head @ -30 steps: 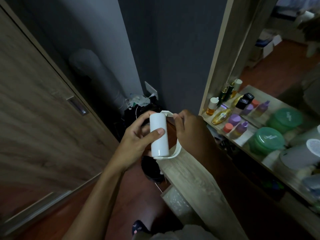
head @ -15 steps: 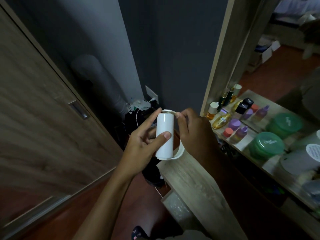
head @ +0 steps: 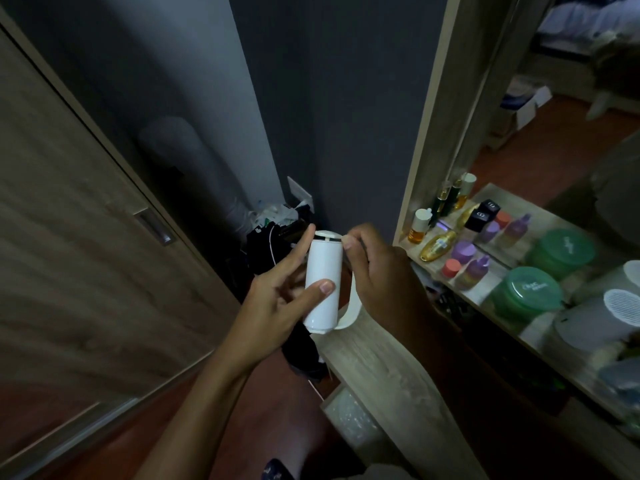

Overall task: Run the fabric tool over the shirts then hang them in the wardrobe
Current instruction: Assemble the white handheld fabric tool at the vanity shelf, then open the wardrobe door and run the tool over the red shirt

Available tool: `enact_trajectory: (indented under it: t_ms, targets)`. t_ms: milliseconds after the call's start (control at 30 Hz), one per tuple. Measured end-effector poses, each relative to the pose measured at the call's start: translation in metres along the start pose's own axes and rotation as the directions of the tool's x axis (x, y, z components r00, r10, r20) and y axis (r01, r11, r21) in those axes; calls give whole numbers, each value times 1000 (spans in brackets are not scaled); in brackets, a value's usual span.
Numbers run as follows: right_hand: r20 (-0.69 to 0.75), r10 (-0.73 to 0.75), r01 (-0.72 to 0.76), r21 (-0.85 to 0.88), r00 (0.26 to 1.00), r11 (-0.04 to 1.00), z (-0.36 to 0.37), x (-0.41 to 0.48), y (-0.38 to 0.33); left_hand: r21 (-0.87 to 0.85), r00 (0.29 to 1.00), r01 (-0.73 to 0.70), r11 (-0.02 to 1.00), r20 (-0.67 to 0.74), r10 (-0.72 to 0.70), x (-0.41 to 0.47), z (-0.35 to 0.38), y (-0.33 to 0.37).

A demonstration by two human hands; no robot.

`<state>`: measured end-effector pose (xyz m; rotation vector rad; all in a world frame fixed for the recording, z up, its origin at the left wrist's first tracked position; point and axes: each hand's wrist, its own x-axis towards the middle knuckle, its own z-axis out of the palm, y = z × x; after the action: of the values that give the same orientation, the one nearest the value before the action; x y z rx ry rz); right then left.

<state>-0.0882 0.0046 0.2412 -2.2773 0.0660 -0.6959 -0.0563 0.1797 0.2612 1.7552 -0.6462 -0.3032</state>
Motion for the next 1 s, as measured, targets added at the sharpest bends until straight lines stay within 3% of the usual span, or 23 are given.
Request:
enact_trajectory:
  t_ms: [267, 433, 600, 700, 867, 1000]
  targets:
    - [88, -7, 3, 53, 996, 999, 1, 4, -1, 61, 999, -40, 997, -9, 41, -4, -5, -6]
    - [227, 20, -56, 154, 974, 986, -6, 12, -5, -148, 999, 45, 988, 0, -45, 0, -12, -8]
    - [500, 64, -257, 327, 864, 909, -10, 22, -4, -255, 985, 51, 966, -148, -92, 6, -26, -13]
    - [596, 50, -282, 303, 801, 910, -1, 19, 5, -265, 964, 58, 963, -235, -123, 8, -44, -16]
    - [700, -27, -291, 331, 714, 898, 36, 22, -10, -159, 940, 70, 985, -319, -118, 10, -82, -33]
    - [686, 4, -386, 406, 728, 828, 86, 42, -34, 55, 848, 54, 997, -530, -17, 16, -131, -56]
